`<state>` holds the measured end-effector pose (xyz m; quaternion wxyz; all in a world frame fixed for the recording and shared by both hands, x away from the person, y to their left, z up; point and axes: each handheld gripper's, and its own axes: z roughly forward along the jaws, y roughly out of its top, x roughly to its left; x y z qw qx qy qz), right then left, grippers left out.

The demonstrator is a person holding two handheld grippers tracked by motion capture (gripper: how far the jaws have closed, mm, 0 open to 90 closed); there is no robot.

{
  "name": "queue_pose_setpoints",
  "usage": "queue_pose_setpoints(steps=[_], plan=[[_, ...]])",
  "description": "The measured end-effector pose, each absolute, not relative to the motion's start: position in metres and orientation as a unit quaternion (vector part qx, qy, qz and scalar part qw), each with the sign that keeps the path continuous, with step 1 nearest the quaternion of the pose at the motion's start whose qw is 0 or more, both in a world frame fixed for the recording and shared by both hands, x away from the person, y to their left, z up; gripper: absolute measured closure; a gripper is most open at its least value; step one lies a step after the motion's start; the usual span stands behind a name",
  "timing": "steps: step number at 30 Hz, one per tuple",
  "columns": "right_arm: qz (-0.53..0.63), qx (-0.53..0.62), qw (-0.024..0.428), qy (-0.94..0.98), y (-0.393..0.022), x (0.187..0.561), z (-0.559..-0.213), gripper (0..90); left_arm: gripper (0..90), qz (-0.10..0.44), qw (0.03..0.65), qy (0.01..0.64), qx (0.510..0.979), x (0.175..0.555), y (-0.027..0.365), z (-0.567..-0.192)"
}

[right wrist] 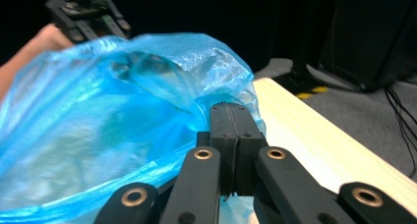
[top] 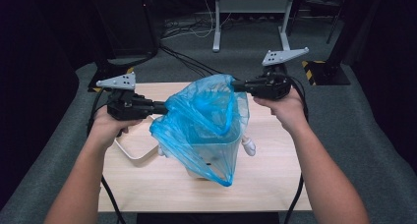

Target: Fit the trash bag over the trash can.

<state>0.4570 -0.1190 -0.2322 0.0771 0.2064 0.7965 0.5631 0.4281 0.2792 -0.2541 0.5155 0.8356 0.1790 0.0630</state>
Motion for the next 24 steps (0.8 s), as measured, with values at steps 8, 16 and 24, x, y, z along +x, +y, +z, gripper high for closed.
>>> queue_pose_setpoints(steps=[8,16,24], plan=[[0.546,0.248,0.08,0.797,-0.126,0.479,-0.247,90.0,83.0,0.077,0.51,0.193,0.834,0.445,0.276,-0.26],[0.518,0.273,0.094,0.805,-0.128,0.491,-0.257,90.0,83.4,0.083,0.511,0.211,0.829,0.462,0.273,-0.268],[0.479,0.289,0.088,0.824,-0.126,0.497,-0.28,90.0,84.8,0.083,0.483,0.23,0.841,0.469,0.272,-0.283]])
